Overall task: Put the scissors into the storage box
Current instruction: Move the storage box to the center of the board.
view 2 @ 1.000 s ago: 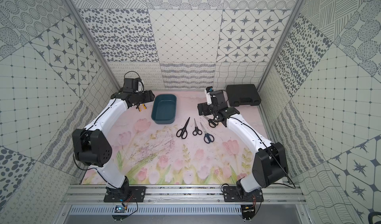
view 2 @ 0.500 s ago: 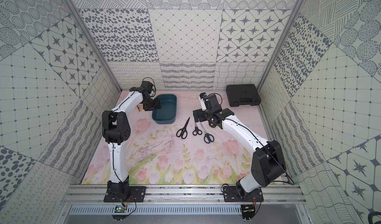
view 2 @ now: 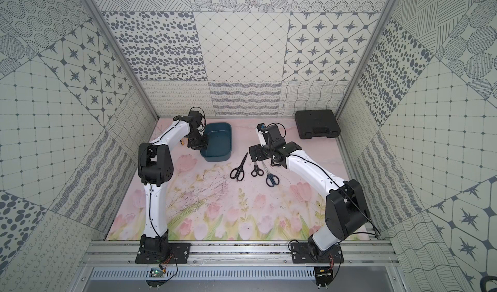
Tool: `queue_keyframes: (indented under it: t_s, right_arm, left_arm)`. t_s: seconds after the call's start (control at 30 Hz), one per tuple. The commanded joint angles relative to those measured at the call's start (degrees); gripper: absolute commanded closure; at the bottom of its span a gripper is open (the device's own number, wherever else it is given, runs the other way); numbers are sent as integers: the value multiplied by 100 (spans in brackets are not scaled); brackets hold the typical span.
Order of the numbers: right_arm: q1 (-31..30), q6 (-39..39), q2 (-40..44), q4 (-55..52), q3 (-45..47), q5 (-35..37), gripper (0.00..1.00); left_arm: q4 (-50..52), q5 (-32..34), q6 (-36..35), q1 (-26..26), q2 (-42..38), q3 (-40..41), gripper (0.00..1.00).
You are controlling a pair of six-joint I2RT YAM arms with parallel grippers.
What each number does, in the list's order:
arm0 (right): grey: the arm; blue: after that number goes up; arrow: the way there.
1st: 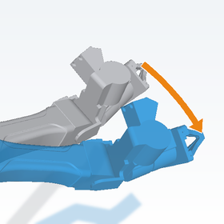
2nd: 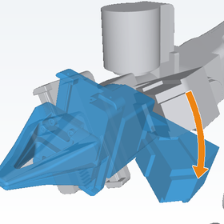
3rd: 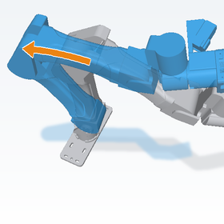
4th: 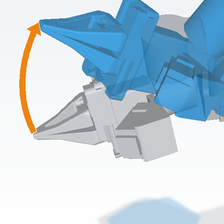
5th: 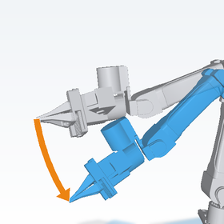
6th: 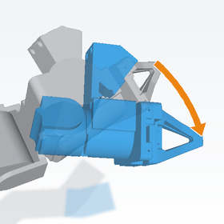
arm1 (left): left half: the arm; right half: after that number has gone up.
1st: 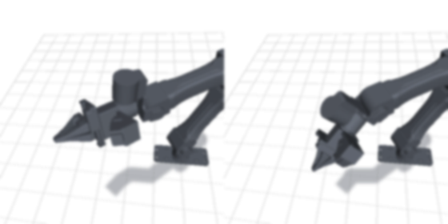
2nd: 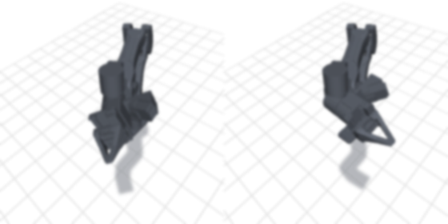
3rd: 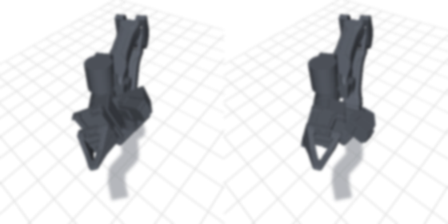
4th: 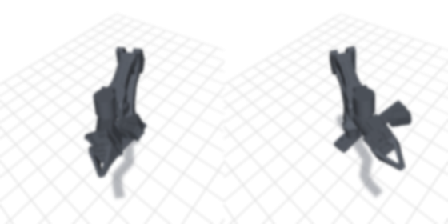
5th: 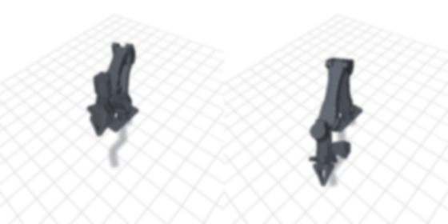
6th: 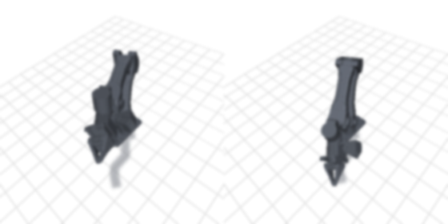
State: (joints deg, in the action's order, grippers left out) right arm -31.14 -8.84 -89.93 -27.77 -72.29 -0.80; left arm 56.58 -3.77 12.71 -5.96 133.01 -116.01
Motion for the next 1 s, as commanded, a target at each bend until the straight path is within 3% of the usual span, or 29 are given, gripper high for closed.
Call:
queue_keyframes:
  t_s: [0.0,0.2,0.3,0.53,0.67,0.8,0.97]
  right_arm:
    - [-32,-101,-130,96,-57,50,3]
    - [-51,-127,-117,96,4,102,3]
    - [-51,-123,-70,96,31,131,3]
    - [-59,-17,98,59,188,303,3]
    - [-59,-29,116,17,283,247,4]
    - [-75,-63,116,8,338,113,3]
    - [-94,-105,6,2,310,72,3]
  left_arm:
    - [302,247,-110,-56,-84,46,85]
    - [325,477,-128,-114,-470,367,100]
    - [416,633,-109,-121,-847,782,100]
    - [-108,770,-67,-134,-2808,3060,100]
    - [-14,754,-64,-126,-3546,3842,100]
    - [-73,540,-26,-122,-3831,4340,100]
    - [-368,177,-5,-139,-3638,4647,100]
